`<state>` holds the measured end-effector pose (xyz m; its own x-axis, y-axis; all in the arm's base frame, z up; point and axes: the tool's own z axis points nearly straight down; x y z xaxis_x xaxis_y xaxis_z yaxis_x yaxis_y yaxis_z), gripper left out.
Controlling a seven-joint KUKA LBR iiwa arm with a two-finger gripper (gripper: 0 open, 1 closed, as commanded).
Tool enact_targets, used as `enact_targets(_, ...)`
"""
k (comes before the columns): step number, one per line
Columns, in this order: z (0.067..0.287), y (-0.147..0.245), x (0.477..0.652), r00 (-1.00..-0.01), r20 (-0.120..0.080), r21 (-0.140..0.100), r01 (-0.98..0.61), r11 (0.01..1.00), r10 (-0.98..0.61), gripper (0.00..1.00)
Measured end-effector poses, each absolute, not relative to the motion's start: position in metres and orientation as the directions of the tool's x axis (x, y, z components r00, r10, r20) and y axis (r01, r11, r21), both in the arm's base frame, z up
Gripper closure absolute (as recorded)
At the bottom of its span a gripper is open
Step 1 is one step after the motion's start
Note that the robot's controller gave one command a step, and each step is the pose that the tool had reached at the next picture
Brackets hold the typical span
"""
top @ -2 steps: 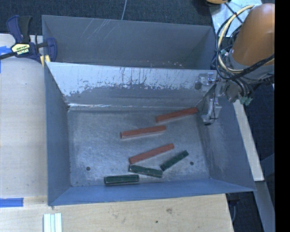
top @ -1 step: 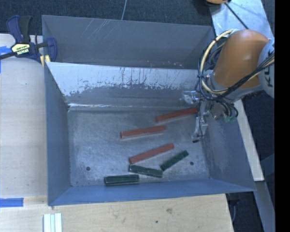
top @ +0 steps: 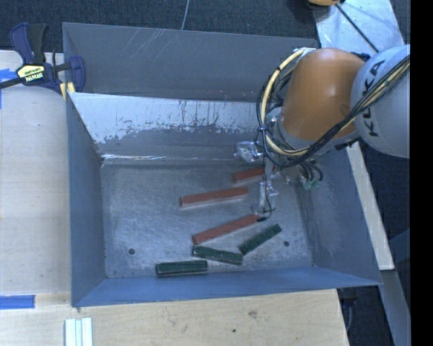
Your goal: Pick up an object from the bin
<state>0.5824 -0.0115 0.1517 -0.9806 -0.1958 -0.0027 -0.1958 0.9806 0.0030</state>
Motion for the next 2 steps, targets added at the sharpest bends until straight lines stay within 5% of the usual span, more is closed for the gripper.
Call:
enact_targets(1, 0.121, -0.018, 0.536, -0.948, -0.004, -0.002, -0.319, 0.948, -0.319, 0.0)
enact_targets(2, 0.082, -0.01, 0.534, -0.854, -0.002, -0.001, -0.52, 0.854, -0.52, 0.0)
